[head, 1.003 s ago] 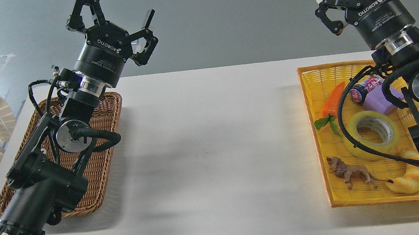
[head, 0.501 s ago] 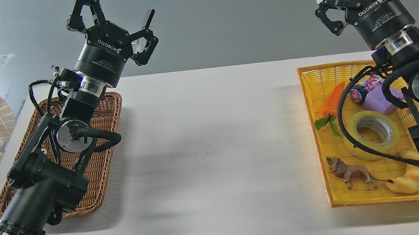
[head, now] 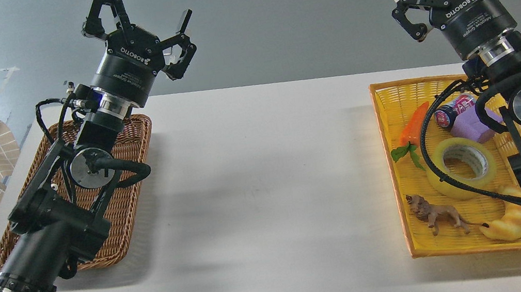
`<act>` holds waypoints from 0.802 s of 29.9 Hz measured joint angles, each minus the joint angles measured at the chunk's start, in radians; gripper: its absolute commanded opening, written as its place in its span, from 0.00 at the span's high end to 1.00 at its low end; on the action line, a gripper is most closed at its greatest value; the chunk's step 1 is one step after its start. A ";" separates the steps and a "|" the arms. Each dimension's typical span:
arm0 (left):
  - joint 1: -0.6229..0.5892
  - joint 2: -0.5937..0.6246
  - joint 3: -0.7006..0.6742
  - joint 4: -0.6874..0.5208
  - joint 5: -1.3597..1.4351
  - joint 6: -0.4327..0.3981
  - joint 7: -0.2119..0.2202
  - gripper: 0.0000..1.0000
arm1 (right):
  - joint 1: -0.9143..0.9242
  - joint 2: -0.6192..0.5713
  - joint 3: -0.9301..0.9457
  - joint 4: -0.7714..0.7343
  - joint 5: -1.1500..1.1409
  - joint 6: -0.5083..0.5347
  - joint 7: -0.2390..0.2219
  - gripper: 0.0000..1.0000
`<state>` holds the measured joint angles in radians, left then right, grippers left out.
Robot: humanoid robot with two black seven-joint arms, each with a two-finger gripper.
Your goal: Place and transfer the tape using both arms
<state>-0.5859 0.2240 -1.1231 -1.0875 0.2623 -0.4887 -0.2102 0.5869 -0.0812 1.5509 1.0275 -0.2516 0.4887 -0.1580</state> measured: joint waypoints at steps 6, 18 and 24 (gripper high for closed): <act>-0.004 0.000 0.000 0.000 0.000 0.000 0.000 0.02 | 0.005 -0.019 -0.006 0.001 -0.003 0.000 0.000 0.00; -0.008 0.001 0.000 0.000 0.000 0.000 0.002 0.02 | 0.008 -0.061 -0.016 0.005 -0.003 0.000 0.000 0.00; -0.005 0.009 -0.001 0.000 0.000 0.000 0.002 0.02 | 0.008 -0.077 -0.029 0.005 -0.048 0.000 -0.004 0.00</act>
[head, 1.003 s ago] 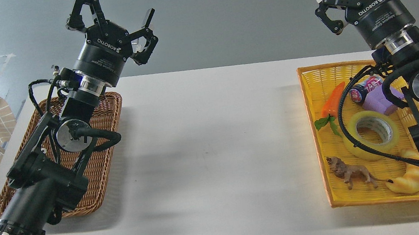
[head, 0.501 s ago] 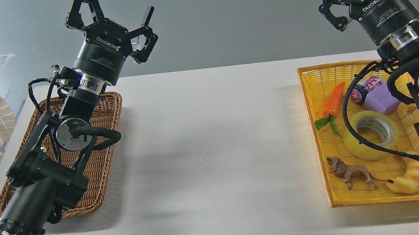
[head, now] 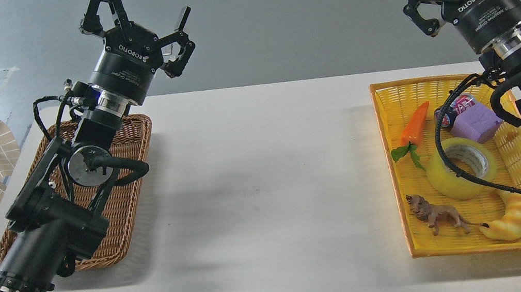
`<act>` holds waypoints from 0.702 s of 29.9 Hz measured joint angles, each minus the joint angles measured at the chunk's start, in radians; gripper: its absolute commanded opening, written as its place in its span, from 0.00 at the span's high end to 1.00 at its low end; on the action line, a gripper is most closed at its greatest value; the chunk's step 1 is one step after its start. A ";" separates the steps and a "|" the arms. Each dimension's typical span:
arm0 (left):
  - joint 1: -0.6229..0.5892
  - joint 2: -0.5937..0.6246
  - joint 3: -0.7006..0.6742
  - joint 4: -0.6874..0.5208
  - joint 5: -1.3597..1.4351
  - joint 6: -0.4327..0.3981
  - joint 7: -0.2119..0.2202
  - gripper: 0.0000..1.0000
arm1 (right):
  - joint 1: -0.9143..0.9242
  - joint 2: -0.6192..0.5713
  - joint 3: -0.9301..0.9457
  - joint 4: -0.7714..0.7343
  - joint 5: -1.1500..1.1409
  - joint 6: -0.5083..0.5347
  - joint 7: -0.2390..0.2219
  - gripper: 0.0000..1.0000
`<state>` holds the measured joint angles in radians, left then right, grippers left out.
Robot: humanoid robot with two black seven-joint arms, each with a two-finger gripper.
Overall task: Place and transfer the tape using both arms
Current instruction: 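Move the right gripper outward and lower it beside the yellow tape roll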
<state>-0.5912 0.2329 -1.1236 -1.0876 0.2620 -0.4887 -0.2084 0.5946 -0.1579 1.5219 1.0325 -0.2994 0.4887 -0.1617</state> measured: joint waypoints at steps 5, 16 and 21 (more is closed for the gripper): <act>0.005 -0.003 0.000 0.000 0.000 0.000 0.000 0.02 | 0.024 -0.046 -0.053 0.002 -0.150 0.000 -0.003 0.00; 0.004 -0.011 -0.001 0.000 0.000 0.000 0.000 0.02 | 0.048 -0.225 -0.212 0.091 -0.441 0.000 -0.009 0.00; 0.002 -0.009 -0.001 0.000 0.000 0.000 0.000 0.02 | 0.049 -0.315 -0.301 0.190 -0.555 0.000 -0.009 0.00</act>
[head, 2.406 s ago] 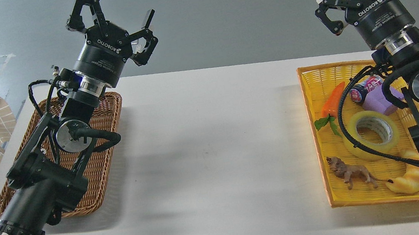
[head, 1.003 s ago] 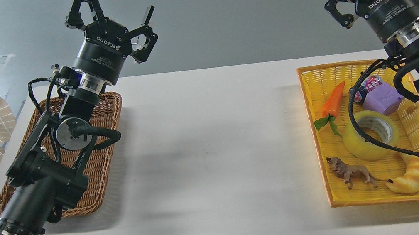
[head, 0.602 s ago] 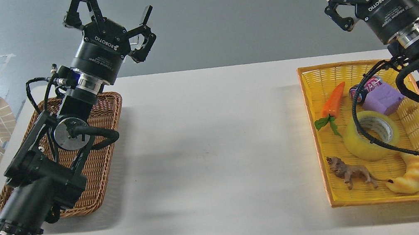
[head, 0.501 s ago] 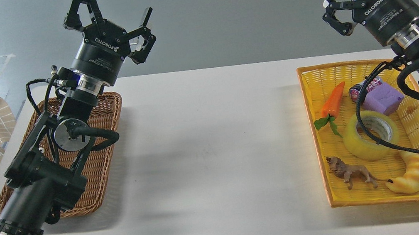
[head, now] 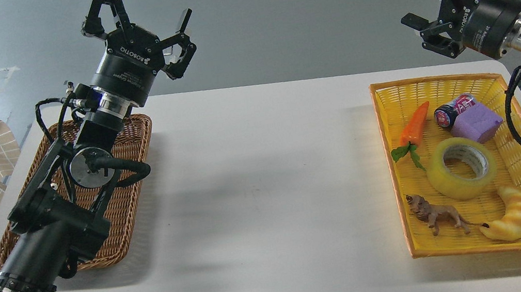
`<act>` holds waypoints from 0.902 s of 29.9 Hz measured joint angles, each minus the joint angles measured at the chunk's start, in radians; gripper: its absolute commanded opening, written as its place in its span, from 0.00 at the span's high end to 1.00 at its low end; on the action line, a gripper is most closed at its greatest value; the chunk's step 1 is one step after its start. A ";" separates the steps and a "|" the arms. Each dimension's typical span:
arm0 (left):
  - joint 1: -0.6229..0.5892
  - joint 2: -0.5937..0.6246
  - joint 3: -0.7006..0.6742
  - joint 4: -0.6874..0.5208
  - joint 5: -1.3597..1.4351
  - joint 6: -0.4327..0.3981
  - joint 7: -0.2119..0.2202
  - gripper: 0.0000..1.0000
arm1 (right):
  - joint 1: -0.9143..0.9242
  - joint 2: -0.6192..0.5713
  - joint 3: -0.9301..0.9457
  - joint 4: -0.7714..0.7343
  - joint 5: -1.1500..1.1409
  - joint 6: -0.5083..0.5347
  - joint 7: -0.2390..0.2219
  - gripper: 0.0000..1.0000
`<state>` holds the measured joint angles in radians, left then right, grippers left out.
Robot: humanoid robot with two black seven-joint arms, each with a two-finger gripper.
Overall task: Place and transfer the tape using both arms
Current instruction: 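Move the right gripper outward and lower it beside the yellow tape roll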
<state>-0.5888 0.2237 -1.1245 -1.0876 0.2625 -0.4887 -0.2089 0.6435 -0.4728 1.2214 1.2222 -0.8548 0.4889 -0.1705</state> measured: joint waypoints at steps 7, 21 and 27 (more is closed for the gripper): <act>-0.002 0.003 0.000 0.000 0.000 0.000 0.000 0.02 | -0.004 -0.147 -0.098 0.106 -0.187 0.000 -0.002 0.00; 0.000 0.001 0.000 0.000 0.000 0.000 0.000 0.02 | -0.066 -0.428 -0.168 0.214 -0.222 0.000 -0.003 0.00; 0.000 0.002 0.000 0.000 0.000 0.000 0.000 0.02 | -0.124 -0.485 -0.172 0.233 -0.260 -0.001 -0.004 0.00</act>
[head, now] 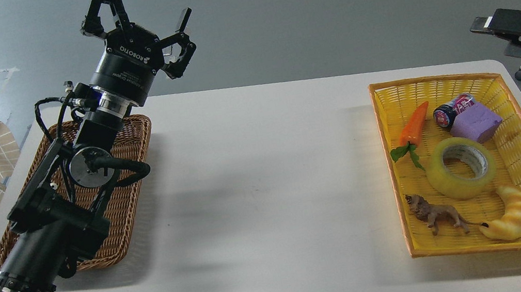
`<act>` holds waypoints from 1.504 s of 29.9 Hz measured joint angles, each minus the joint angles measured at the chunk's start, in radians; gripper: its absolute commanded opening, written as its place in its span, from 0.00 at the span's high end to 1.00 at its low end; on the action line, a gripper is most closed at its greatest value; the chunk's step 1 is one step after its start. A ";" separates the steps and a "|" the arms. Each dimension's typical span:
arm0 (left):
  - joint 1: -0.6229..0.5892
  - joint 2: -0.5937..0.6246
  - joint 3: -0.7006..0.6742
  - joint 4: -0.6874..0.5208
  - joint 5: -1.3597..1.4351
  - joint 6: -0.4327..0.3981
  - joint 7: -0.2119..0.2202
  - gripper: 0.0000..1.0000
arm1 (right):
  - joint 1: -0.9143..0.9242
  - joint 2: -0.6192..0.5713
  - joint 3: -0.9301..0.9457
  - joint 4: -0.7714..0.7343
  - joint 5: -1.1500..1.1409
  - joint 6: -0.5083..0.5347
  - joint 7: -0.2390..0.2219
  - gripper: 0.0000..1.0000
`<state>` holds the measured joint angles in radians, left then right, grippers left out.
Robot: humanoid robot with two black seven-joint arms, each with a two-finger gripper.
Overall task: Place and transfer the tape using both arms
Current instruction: 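Move the right gripper outward and lower it beside the yellow tape roll, then insert the right gripper into the tape roll's hole and grip it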
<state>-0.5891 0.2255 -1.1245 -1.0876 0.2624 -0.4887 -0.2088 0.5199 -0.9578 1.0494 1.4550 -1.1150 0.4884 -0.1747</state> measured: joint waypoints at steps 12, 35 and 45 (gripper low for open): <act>0.001 -0.003 0.000 0.000 0.000 0.000 0.001 0.02 | -0.064 -0.067 -0.157 0.055 -0.141 0.000 0.001 0.03; 0.006 -0.002 -0.002 0.000 -0.001 0.000 0.000 0.02 | -0.132 0.043 -0.175 0.040 -0.548 0.000 -0.004 0.06; 0.006 0.000 -0.002 0.000 -0.001 0.000 0.000 0.02 | -0.151 0.072 -0.176 0.037 -0.559 0.000 -0.006 0.11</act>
<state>-0.5829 0.2255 -1.1260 -1.0876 0.2614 -0.4887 -0.2089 0.3691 -0.8857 0.8737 1.4925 -1.6740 0.4888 -0.1810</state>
